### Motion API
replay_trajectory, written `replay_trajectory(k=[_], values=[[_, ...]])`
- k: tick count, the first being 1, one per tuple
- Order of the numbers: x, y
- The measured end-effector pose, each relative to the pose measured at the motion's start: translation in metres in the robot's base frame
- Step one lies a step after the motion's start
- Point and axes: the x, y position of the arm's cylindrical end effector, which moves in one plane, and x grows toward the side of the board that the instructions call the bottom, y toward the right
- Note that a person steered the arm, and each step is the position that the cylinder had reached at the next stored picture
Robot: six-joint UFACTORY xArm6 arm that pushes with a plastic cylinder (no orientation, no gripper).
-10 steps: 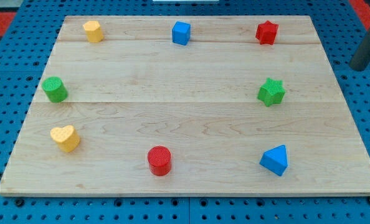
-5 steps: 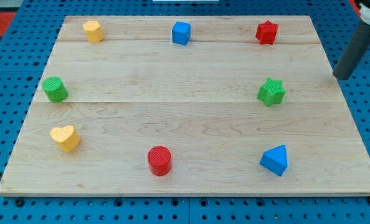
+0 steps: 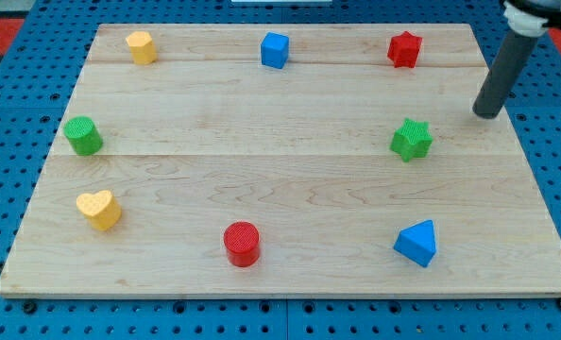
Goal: Push blue triangle diagonally bottom left to the green star
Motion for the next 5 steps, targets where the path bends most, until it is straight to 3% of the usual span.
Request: replay_trajectory(k=[3, 4, 5], values=[[0.140, 0.013], [0.184, -0.019], [0.182, -0.101]])
